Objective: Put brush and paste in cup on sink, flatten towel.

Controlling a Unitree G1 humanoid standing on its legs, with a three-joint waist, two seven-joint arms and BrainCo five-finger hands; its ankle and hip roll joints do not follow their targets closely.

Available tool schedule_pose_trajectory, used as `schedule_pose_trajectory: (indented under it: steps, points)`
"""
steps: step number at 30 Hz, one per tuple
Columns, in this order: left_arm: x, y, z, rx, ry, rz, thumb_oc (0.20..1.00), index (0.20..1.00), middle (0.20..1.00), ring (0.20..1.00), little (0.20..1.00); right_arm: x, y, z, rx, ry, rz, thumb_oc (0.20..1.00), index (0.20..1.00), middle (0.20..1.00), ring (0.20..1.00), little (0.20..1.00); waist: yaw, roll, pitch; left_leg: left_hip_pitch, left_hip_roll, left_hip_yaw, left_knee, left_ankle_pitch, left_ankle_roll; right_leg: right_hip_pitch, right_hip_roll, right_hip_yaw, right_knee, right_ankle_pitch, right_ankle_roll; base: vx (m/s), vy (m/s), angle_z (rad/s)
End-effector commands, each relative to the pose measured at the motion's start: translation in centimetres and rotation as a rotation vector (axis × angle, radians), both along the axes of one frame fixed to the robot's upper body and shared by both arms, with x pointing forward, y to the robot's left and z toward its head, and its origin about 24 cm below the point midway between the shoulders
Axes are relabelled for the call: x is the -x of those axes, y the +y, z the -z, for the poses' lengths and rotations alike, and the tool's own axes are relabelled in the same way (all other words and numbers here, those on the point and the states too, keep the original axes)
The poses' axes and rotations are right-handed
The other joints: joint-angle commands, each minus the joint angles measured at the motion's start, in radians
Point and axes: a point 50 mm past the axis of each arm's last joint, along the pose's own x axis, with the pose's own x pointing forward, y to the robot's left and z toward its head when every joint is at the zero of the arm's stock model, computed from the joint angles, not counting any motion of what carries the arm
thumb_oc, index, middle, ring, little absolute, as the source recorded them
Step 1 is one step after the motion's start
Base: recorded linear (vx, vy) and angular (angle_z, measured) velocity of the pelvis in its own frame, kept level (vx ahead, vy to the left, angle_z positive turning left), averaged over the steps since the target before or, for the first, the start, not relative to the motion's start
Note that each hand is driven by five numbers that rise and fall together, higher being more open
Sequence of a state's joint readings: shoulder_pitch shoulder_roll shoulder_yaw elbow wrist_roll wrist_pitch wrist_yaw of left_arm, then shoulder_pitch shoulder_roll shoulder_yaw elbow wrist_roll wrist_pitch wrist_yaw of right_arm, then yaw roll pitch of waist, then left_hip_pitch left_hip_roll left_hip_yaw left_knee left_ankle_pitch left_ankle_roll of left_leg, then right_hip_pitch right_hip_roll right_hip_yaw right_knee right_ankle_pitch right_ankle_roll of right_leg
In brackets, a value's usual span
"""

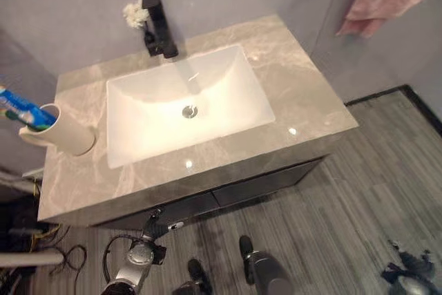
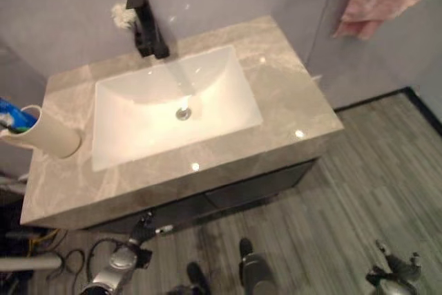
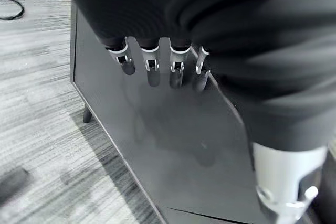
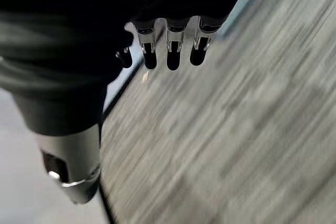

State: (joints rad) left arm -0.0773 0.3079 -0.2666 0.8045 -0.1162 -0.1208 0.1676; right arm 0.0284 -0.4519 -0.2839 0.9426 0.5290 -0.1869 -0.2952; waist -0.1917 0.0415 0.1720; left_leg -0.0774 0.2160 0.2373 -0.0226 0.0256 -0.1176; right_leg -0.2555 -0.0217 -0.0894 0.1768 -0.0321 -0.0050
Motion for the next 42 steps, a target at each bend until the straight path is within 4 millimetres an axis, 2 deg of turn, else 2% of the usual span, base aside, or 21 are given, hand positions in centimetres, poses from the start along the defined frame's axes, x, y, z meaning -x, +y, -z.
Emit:
schedule_pose_trajectory:
  steps: [1,4,6,9,13,14,17,20,21,22,23,24,25,27,30,32,33,35,39,40,42]
  points:
    - [-1.6,1.1,-1.3,-0.033,-0.080,-0.002,1.000,1.000,1.000,1.000,1.000,2.0,-1.0,0.4,0.000,0.035,0.042,1.000,1.000,1.000,1.000,1.000,-0.016,0.008,-0.046,-0.017,-0.057,0.013,0.036,0.006,0.013,0.145,-0.066,0.011,-0.110,-0.020,0.091,0.05,0.213,0.01]
    - [-2.3,0.9,-1.8,-0.066,-0.106,0.027,1.000,1.000,1.000,1.000,1.000,1.3,0.5,1.5,-0.042,0.064,0.028,1.000,1.000,1.000,1.000,1.000,-0.006,0.025,-0.048,0.019,-0.108,0.012,-0.030,0.004,0.028,0.158,-0.097,0.015,-0.148,0.013,0.113,0.07,0.283,0.11]
    - [-2.3,0.9,-1.9,-0.067,-0.106,0.026,1.000,1.000,1.000,1.000,1.000,1.2,0.6,1.5,-0.042,0.063,0.028,1.000,1.000,1.000,1.000,1.000,-0.004,0.024,-0.047,0.021,-0.109,0.014,-0.032,0.005,0.029,0.159,-0.097,0.017,-0.150,0.015,0.114,0.02,0.134,-0.15]
    - [-2.0,1.7,-1.8,-0.086,-0.111,-0.013,1.000,1.000,1.000,1.000,1.000,0.1,3.9,3.5,-0.102,0.173,-0.142,1.000,1.000,1.000,1.000,1.000,0.031,0.020,-0.060,0.019,-0.143,0.013,-0.065,-0.002,0.045,0.148,-0.129,0.017,-0.182,0.051,0.140,-0.02,0.198,-0.25]
    - [-1.9,1.6,-1.7,-0.063,-0.116,-0.034,1.000,1.000,1.000,1.000,1.000,-0.1,6.0,4.8,-0.170,0.225,-0.198,1.000,1.000,1.000,1.000,1.000,0.048,0.013,-0.065,0.017,-0.152,0.004,-0.065,-0.006,0.050,0.153,-0.139,0.008,-0.192,0.058,0.146,-0.01,0.064,0.04]
    - [-2.0,1.2,-1.8,-0.031,-0.125,-0.035,1.000,1.000,1.000,1.000,1.000,-0.8,7.7,5.4,-0.180,0.277,-0.316,1.000,1.000,1.000,1.000,1.000,0.067,0.005,-0.066,0.016,-0.155,-0.008,-0.065,-0.008,0.053,0.156,-0.142,0.003,-0.196,0.060,0.147,0.00,0.013,0.05]
    - [-2.1,0.6,-1.9,-0.015,-0.138,0.002,1.000,1.000,1.000,1.000,1.000,-1.6,9.3,5.9,-0.150,0.369,-0.459,1.000,1.000,1.000,1.000,1.000,0.095,-0.001,-0.072,0.013,-0.157,-0.015,-0.065,-0.007,0.054,0.162,-0.147,-0.006,-0.204,0.067,0.150,0.00,-0.003,0.05]
    - [-1.7,0.3,-1.6,0.009,-0.124,0.000,1.000,1.000,1.000,1.000,1.000,-1.8,10.5,6.4,-0.156,0.418,-0.514,1.000,1.000,1.000,1.000,1.000,0.111,-0.003,-0.079,0.017,-0.157,-0.018,-0.065,-0.007,0.052,0.178,-0.149,-0.018,-0.215,0.068,0.149,0.02,-0.015,0.08]
    - [-1.6,0.2,-1.5,0.014,-0.122,0.002,1.000,1.000,1.000,1.000,1.000,-2.5,11.1,6.3,-0.140,0.424,-0.557,1.000,1.000,1.000,1.000,1.000,0.118,-0.001,-0.080,0.019,-0.157,-0.021,-0.065,-0.006,0.050,0.185,-0.150,-0.024,-0.219,0.069,0.149,-0.01,-0.042,0.26]
    - [-1.7,-0.2,-1.7,0.022,-0.136,0.018,1.000,1.000,1.000,1.000,1.000,-4.2,12.5,5.9,-0.066,0.434,-0.708,1.000,1.000,1.000,1.000,1.000,0.130,0.001,-0.078,0.018,-0.156,-0.029,-0.065,-0.001,0.046,0.192,-0.151,-0.035,-0.223,0.068,0.147,-0.01,-0.032,0.28]
    - [-1.7,-0.2,-1.7,0.021,-0.135,0.017,1.000,1.000,1.000,1.000,1.000,-4.2,12.5,5.9,-0.066,0.434,-0.709,1.000,1.000,1.000,1.000,1.000,0.129,0.001,-0.078,0.018,-0.156,-0.030,-0.065,0.000,0.046,0.192,-0.151,-0.036,-0.223,0.068,0.147,-0.05,-0.052,0.25]
    - [-2.1,0.0,-2.4,0.011,-0.174,0.022,1.000,1.000,1.000,1.000,1.000,-6.2,14.2,5.1,0.050,0.408,-0.907,1.000,1.000,1.000,1.000,1.000,0.139,0.003,-0.072,0.014,-0.156,-0.039,-0.065,0.006,0.042,0.195,-0.152,-0.044,-0.223,0.067,0.145,-0.05,-0.042,0.18]
    - [-2.3,-0.1,-2.6,0.010,-0.191,0.034,1.000,1.000,1.000,1.000,1.000,-6.9,14.7,4.6,0.104,0.386,-0.976,1.000,1.000,1.000,1.000,1.000,0.143,0.004,-0.068,0.010,-0.156,-0.044,-0.065,0.011,0.040,0.193,-0.151,-0.046,-0.222,0.067,0.144,-0.08,-0.063,0.24]
    - [-2.6,0.1,-3.4,-0.003,-0.229,0.048,1.000,1.000,1.000,1.000,1.000,-8.0,15.4,3.7,0.158,0.329,-1.038,1.000,1.000,1.000,1.000,1.000,0.150,0.010,-0.052,-0.004,-0.155,-0.058,-0.065,0.025,0.030,0.190,-0.151,-0.062,-0.218,0.065,0.141,-0.12,-0.071,0.35]
    - [-2.8,-0.4,-3.6,-0.001,-0.248,0.066,1.000,1.000,1.000,1.000,1.000,-7.7,15.3,3.9,0.128,0.330,-1.011,1.000,1.000,1.000,1.000,1.000,0.151,0.019,-0.041,-0.016,-0.155,-0.070,-0.065,0.036,0.023,0.192,-0.151,-0.077,-0.219,0.064,0.139,-0.06,-0.046,0.38]
    - [-2.7,-1.8,-3.3,0.017,-0.227,0.142,1.000,1.000,1.000,1.000,1.000,-7.7,15.4,3.9,0.174,0.358,-1.065,1.000,1.000,1.000,1.000,1.000,0.153,0.027,-0.035,-0.020,-0.152,-0.077,-0.065,0.044,0.017,0.205,-0.149,-0.093,-0.229,0.066,0.139,-0.04,-0.094,0.08]
    - [-3.0,-3.2,-3.8,0.025,-0.240,0.271,1.000,1.000,1.000,1.000,1.000,-8.2,15.7,3.4,0.252,0.355,-1.145,1.000,1.000,1.000,1.000,1.000,0.145,0.030,-0.032,-0.022,-0.146,-0.074,-0.065,0.047,0.012,0.202,-0.145,-0.088,-0.229,0.066,0.137,-0.03,-0.063,0.05]
    - [-3.0,-3.4,-4.1,0.040,-0.246,0.303,1.000,1.000,1.000,1.000,1.000,-8.3,15.8,3.2,0.275,0.346,-1.179,1.000,1.000,1.000,1.000,1.000,0.140,0.031,-0.035,-0.023,-0.142,-0.070,-0.065,0.048,0.011,0.201,-0.143,-0.086,-0.230,0.064,0.137,-0.02,-0.035,0.06]
    - [-3.8,-4.7,-6.4,0.124,-0.347,0.375,1.000,1.000,1.000,1.000,1.000,-6.5,15.4,3.8,0.244,0.366,-1.187,1.000,1.000,1.000,1.000,1.000,0.121,0.034,-0.038,-0.025,-0.131,-0.066,-0.065,0.054,0.004,0.202,-0.136,-0.091,-0.229,0.059,0.132,-0.02,-0.039,0.03]
    - [-5.0,-5.0,-7.4,0.184,-0.410,0.292,1.000,1.000,1.000,1.000,1.000,-6.0,15.7,4.3,0.235,0.391,-1.195,1.000,1.000,1.000,1.000,1.000,0.113,0.031,-0.040,-0.025,-0.129,-0.067,-0.065,0.056,0.004,0.202,-0.134,-0.092,-0.229,0.058,0.129,-0.02,-0.042,0.03]
    - [-5.5,-5.1,-8.1,0.209,-0.444,0.280,1.000,1.000,1.000,1.000,1.000,-6.0,15.7,4.4,0.236,0.400,-1.196,1.000,1.000,1.000,1.000,1.000,0.112,0.029,-0.041,-0.024,-0.128,-0.066,-0.065,0.056,0.004,0.203,-0.132,-0.092,-0.230,0.058,0.129,-0.01,-0.041,0.02]
